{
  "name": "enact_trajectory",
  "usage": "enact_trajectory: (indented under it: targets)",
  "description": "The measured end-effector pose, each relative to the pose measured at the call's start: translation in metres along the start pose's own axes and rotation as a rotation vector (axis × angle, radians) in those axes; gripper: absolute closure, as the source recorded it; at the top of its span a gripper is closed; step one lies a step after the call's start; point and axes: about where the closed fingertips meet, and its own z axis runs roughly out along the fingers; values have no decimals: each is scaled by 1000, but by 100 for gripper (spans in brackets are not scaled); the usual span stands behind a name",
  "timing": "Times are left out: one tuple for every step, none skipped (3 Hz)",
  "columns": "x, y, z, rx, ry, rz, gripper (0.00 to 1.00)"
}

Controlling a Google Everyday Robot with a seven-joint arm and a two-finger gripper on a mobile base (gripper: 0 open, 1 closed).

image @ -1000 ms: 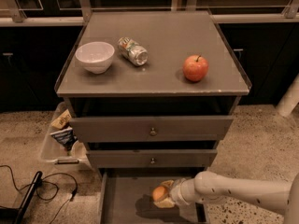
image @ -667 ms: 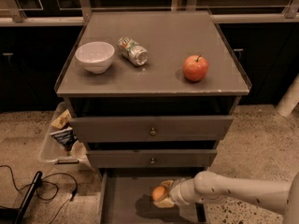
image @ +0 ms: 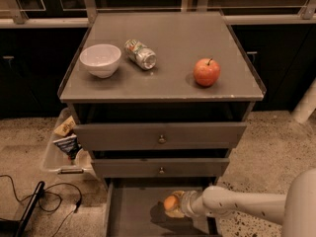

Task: Place orange into bottom drawer

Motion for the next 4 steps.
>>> enact_trajectory:
  targets:
    - [25, -32, 14, 72, -19, -36, 100]
    - [44, -64, 24, 124, -60, -80, 100]
    - [61, -82, 45, 109, -99, -115, 100]
    - [75, -89, 68, 64, -96, -145, 100]
